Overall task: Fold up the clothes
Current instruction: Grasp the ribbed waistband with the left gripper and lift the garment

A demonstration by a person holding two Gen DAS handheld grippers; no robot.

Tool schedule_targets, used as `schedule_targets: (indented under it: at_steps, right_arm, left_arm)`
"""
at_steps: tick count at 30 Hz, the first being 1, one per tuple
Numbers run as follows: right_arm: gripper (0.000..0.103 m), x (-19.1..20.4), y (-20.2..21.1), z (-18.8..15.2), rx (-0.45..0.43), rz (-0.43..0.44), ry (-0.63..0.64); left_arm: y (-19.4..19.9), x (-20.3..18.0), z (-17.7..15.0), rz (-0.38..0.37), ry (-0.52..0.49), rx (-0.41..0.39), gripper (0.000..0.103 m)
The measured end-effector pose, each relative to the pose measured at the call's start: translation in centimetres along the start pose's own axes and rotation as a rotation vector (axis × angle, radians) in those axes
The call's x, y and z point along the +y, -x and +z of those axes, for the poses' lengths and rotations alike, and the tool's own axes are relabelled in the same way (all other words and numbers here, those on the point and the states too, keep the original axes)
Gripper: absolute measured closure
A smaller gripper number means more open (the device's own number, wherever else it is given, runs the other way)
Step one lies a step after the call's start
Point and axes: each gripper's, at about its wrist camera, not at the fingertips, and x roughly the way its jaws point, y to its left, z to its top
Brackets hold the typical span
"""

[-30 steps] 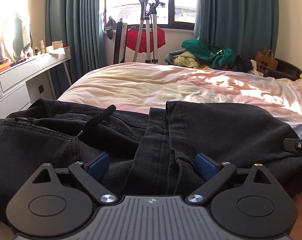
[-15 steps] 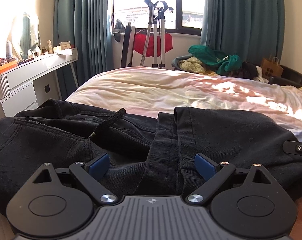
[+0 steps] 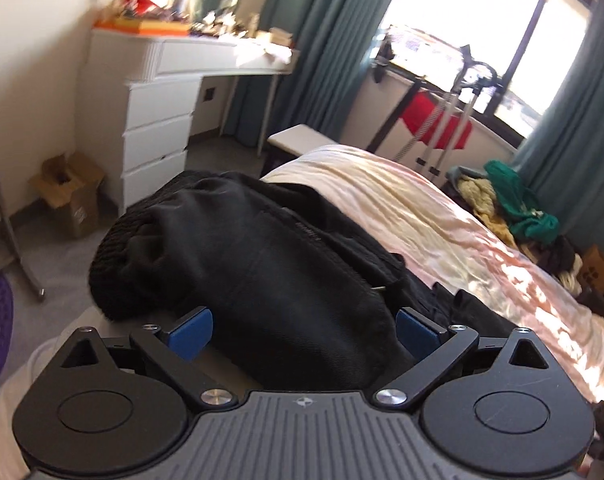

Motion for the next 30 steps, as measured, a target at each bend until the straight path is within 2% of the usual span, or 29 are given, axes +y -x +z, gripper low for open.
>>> schedule_targets:
  at_steps: [2, 4, 6, 9, 14, 19, 20, 22, 25, 27, 30]
  right_arm:
    - [0.019, 0.1, 0.4, 0.1, -0.006, 0.004, 0.0]
    - [0.019, 0.1, 0.6, 0.1, -0.004, 0.001, -0.001]
    - [0.019, 0.0, 0.6, 0.1, 0.004, 0.002, -0.013]
    - [0.019, -0.2, 0.6, 0.1, 0.012, 0.002, -0.035]
    - [0.019, -0.2, 0.4, -0.1, 0.027, 0.011, -0.046]
    - [0.018, 0.9, -0.2, -0.6, 0.041, 0.014, 0.02]
    - [0.018, 1.2, -0.3, -0.7, 0.044, 0.018, 0.035]
    - [0.018, 2.0, -0.5, -1.0, 0.048, 0.025, 0.074]
    - [0.018, 3.2, -0.9, -1.6, 0.058, 0.037, 0.136]
    - [0.018, 4.1, -1.1, -2.1, 0.067, 0.047, 0.179]
    - [0.017, 5.1, -1.7, -3.0, 0.09, 0.046, 0.24]
  left_arm:
    - [-0.2, 2.7, 0.7, -0.002, 0.138, 0.044, 0.003]
    - [-1.2, 5.5, 1.0, -0.016, 0.331, 0.115, 0.003]
    - [-2.5, 8.0, 0.8, -0.061, 0.515, 0.18, 0.004]
    - [-3.9, 10.2, 0.2, -0.069, 0.628, 0.194, 0.005]
    - [-6.5, 11.3, 0.5, -0.086, 0.7, 0.156, 0.007]
    - [-9.0, 11.0, 1.8, -0.164, 0.733, 0.083, 0.015]
    - [-9.3, 10.8, 2.2, -0.157, 0.718, 0.063, 0.016]
    - [-9.9, 10.6, 2.9, -0.086, 0.69, 0.023, 0.019]
    - [-10.9, 10.7, 3.4, -0.012, 0.731, -0.022, 0.023]
    - [-11.0, 10.7, 3.6, 0.026, 0.716, -0.053, 0.027]
    - [-10.6, 10.3, 4.2, 0.06, 0.642, -0.108, 0.047]
